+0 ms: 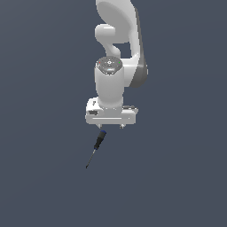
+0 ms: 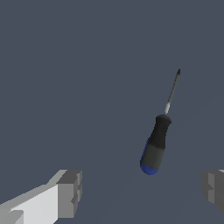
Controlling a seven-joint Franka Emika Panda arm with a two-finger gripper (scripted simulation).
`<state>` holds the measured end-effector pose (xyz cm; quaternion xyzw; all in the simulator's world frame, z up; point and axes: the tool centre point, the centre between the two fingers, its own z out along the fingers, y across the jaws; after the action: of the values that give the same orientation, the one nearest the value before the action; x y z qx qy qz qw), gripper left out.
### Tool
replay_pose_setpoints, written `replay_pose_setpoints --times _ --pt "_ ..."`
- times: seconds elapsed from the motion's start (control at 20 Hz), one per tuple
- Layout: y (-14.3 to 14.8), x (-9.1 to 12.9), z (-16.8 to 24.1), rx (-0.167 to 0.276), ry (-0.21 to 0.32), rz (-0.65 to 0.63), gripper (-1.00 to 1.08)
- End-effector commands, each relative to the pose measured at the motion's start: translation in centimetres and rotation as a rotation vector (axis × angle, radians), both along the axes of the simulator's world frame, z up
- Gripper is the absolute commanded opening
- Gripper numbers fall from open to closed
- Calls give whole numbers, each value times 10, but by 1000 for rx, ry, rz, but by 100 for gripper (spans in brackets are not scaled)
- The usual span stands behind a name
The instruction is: Pick up the object and move it to a goal position.
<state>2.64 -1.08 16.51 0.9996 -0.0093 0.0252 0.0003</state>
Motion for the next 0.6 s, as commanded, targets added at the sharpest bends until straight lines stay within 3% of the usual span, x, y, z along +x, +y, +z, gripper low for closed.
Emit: replay_pose_setpoints --times 0.0,0.55 --pt "-8 5 -10 3 6 -37 100" --pt "-61 32 -73 11 38 -259 100"
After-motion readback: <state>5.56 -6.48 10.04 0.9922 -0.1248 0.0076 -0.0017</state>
